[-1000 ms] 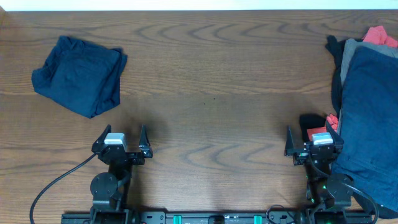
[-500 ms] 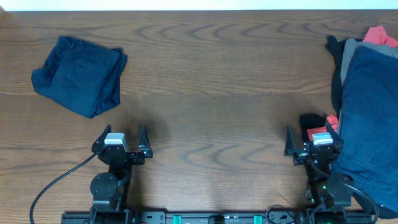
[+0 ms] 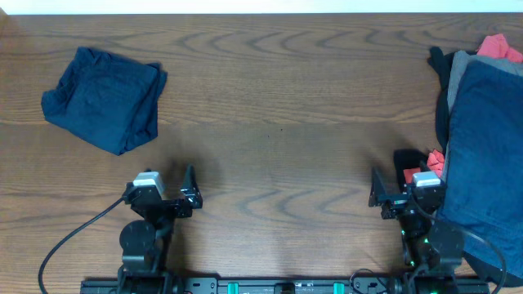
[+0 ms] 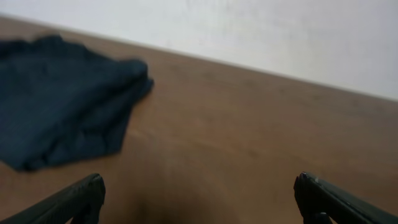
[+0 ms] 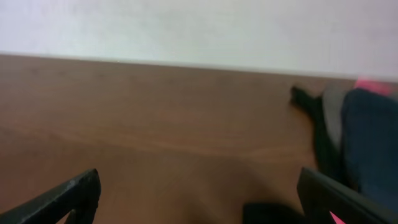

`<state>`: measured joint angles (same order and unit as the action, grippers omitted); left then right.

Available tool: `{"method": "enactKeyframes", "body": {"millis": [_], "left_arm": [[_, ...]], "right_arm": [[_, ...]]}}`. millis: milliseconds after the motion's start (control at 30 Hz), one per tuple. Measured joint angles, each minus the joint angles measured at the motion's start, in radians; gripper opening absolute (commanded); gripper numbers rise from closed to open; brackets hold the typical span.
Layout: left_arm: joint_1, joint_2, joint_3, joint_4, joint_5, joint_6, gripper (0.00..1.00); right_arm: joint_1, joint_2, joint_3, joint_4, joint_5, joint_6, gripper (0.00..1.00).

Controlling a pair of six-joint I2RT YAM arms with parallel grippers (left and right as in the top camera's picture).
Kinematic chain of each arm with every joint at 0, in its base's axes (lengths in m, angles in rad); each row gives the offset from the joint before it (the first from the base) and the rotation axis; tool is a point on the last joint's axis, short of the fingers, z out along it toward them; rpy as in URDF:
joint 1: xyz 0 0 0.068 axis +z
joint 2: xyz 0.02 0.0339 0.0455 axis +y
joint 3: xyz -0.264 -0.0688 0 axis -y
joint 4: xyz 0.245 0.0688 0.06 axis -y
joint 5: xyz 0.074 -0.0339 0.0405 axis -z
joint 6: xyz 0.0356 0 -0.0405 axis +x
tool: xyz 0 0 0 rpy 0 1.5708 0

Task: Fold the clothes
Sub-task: 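Reach the right gripper into the clothes pile and grasp the navy shorts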

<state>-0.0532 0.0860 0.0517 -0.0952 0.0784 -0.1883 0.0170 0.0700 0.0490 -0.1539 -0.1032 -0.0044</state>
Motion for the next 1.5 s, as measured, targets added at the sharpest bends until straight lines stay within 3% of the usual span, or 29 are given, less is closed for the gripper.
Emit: {"method": "enactKeyframes", "body": {"millis": [200, 367, 900, 1133, 1500], "left_arm": [[0.0, 0.148, 0.113, -0.139, 0.056, -0.025, 0.98], [0.0, 0.299, 0.332, -0.306, 0.076, -0.026, 0.98], [0.0, 0.675, 0.821, -0.823, 0.087, -0.024, 0.98], [0.0, 0.771, 0.884, -0.872, 0.092, -0.014, 0.98], [0.0, 0.784, 0.884, -0.851, 0.095, -0.014, 0.98]], "right_arm": [[0.0, 0.131, 0.179, -0.196, 0.003, 0.055, 0.99], [0.0, 0.28, 0.37, -0.338, 0.018, 0.078, 0.99], [-0.001, 0.912, 0.938, -0.83, 0.044, 0.068, 0.99], [-0.002, 1.077, 1.043, -0.803, 0.064, 0.041, 0.99], [-0.166, 1.355, 1.048, -0.756, 0.463, 0.212, 0.96]]}}
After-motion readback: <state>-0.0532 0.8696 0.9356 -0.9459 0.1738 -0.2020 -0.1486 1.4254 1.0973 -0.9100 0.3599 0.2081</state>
